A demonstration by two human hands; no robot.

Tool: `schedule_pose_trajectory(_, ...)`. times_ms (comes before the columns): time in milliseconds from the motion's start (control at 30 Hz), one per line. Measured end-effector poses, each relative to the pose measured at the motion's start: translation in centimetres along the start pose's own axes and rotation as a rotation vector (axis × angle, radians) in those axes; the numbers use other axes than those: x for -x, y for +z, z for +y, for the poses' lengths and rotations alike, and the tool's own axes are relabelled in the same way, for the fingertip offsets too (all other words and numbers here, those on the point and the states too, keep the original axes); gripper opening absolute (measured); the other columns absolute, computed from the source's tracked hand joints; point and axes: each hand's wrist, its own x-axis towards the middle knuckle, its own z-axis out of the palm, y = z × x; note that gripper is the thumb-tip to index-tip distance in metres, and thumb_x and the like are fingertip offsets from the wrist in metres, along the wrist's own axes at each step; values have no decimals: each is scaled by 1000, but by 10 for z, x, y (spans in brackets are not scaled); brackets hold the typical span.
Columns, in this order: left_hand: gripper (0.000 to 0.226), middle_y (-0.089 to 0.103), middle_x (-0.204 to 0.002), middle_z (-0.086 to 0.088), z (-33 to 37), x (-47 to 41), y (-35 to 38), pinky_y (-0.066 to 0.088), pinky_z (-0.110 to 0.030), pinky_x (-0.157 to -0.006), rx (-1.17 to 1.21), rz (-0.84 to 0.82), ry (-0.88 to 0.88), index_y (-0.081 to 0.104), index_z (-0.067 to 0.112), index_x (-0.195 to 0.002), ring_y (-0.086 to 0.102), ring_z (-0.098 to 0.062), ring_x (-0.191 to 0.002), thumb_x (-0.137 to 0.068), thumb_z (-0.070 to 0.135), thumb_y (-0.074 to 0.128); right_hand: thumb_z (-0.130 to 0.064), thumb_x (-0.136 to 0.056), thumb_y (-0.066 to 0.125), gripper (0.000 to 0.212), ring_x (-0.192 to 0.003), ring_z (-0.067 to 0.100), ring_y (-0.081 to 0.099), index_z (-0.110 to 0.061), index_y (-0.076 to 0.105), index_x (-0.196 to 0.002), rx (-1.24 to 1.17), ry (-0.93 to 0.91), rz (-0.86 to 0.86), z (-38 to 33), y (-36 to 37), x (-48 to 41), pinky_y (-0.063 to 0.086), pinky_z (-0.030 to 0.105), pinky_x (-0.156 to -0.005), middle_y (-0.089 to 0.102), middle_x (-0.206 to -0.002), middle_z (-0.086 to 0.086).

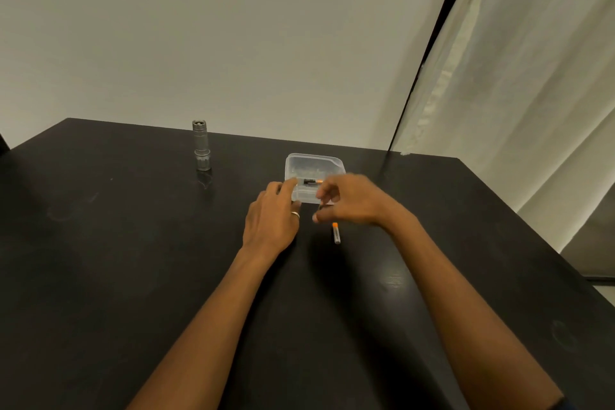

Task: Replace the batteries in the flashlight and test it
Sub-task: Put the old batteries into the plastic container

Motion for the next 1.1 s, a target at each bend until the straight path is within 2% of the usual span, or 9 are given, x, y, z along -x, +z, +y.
schedule_pose_trajectory(100, 51, 56, -135, -10, 0, -1, 1, 57, -44, -88, -2, 6, 9, 44, 19, -148, 61, -26, -111, -99, 23, 60, -40, -79, 83, 32, -81, 9, 60, -20, 67, -97, -10, -1, 247, -5, -15, -26, 48, 24, -70, 64, -90, -9)
schedule_pose_trajectory(200, 51, 56, -136, -9, -1, -3, 2, 57, -42, -91, 16, 11, 12, 44, 19, -148, 61, -24, -114, -100, 24, 61, -45, -79, 79, 34, -62, 11, 51, -22, 56, -69, 96, 102, 256, -8, -14, -60, 42, 25, -58, 54, -67, -7)
schedule_pose_trajectory(367, 44, 59, -132, -11, -4, -4, 4, 57, -43, -89, 46, 48, 8, 50, 16, -143, 63, -25, -109, -100, 18, 59, -47, -86, 74, 50, -93, 22, 60, -16, 60, -122, 277, 268, 124, -7, 4, -85, 51, 35, -78, 63, -105, 4)
schedule_pose_trajectory(467, 41, 59, -130, -11, -5, -6, 5, 57, -41, -88, 55, 59, 8, 51, 16, -142, 63, -24, -107, -101, 18, 58, -48, -88, 72, 57, -106, 25, 64, -16, 58, -132, 337, 284, 126, -11, 6, -89, 47, 35, -79, 66, -116, 7)
schedule_pose_trajectory(633, 38, 59, -129, -9, -5, -7, 5, 58, -39, -87, 69, 72, 17, 52, 18, -140, 64, -21, -106, -102, 20, 58, -42, -90, 70, 33, -85, 22, 62, -13, 64, -106, 278, 259, 239, -9, 0, -91, 51, 33, -71, 60, -89, 3)
schedule_pose_trajectory(767, 38, 59, -130, -9, -4, -7, 5, 58, -42, -87, 76, 67, 9, 51, 19, -141, 63, -22, -107, -103, 23, 56, -20, -88, 69, 31, -59, 18, 52, -15, 48, -66, 213, 248, 332, -5, -18, -81, 39, 27, -53, 53, -64, 2)
schedule_pose_trajectory(833, 38, 59, -130, -9, -4, -6, 4, 58, -43, -87, 89, 75, 12, 51, 19, -141, 63, -23, -108, -104, 23, 55, -18, -84, 72, 31, -59, 21, 56, -14, 51, -62, 197, 223, 310, -7, -26, -68, 43, 27, -54, 55, -61, 2)
schedule_pose_trajectory(933, 38, 59, -129, -9, -4, -5, 2, 58, -44, -86, 91, 68, 13, 50, 19, -142, 63, -23, -107, -104, 24, 53, -27, -81, 78, 22, -71, 22, 72, -9, 69, -73, 210, 201, 172, -11, -31, -42, 61, 35, -71, 72, -69, 5)
schedule_pose_trajectory(1100, 35, 60, -126, -8, -2, -4, 1, 58, -42, -82, 84, 70, -6, 52, 19, -140, 63, -23, -103, -106, 27, 48, -38, -84, 80, 32, -56, 10, 68, -14, 67, -67, 311, 254, -61, -9, -17, -6, 59, 30, -71, 71, -60, -1)
